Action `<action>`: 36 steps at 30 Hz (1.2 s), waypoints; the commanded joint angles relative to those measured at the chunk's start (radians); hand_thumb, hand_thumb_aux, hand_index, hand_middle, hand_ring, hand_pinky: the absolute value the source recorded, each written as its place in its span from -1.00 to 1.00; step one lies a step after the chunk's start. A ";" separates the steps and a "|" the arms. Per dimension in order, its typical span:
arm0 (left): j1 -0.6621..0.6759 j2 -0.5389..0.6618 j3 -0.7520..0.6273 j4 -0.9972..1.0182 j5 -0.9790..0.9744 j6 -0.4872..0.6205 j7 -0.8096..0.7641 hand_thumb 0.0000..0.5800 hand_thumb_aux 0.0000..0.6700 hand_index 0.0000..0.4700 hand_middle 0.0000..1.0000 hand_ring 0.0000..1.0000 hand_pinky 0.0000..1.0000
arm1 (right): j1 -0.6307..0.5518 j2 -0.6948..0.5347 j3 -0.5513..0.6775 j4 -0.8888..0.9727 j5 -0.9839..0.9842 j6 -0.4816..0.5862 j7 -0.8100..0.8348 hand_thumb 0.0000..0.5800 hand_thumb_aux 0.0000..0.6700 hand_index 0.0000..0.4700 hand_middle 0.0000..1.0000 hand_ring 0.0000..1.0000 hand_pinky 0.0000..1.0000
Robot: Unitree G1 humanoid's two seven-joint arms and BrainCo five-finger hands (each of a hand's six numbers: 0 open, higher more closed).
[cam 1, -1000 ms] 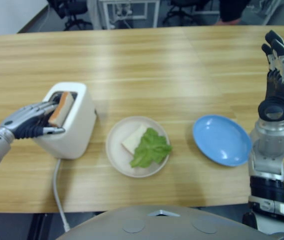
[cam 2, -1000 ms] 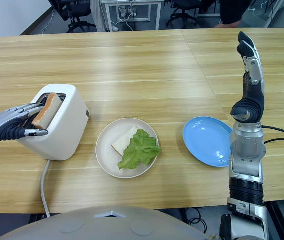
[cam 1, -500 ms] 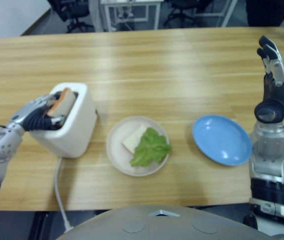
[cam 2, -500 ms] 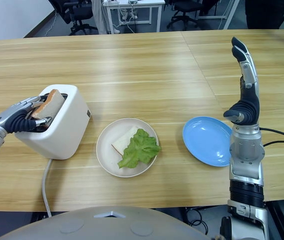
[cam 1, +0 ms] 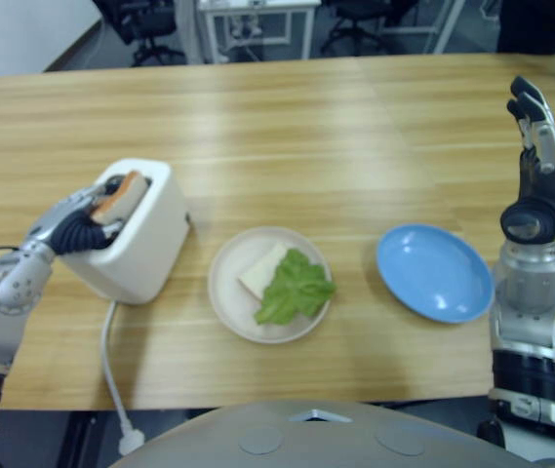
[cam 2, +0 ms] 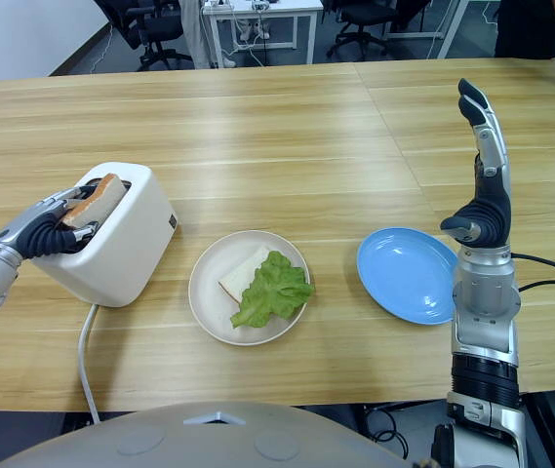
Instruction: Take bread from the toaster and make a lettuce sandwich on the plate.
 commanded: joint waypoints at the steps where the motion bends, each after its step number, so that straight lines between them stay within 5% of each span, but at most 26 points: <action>1: -0.023 -0.022 -0.003 0.028 -0.030 0.005 0.010 1.00 1.00 0.96 1.00 1.00 1.00 | -0.004 -0.002 0.001 0.017 -0.008 -0.006 0.001 -1.00 -1.00 -1.00 -1.00 -1.00 -1.00; 36: -0.210 -0.071 0.062 -0.183 -0.029 -0.114 0.213 1.00 1.00 0.96 1.00 1.00 1.00 | -0.028 -0.006 0.016 0.028 -0.007 -0.015 0.006 -1.00 -1.00 -1.00 -1.00 -1.00 -1.00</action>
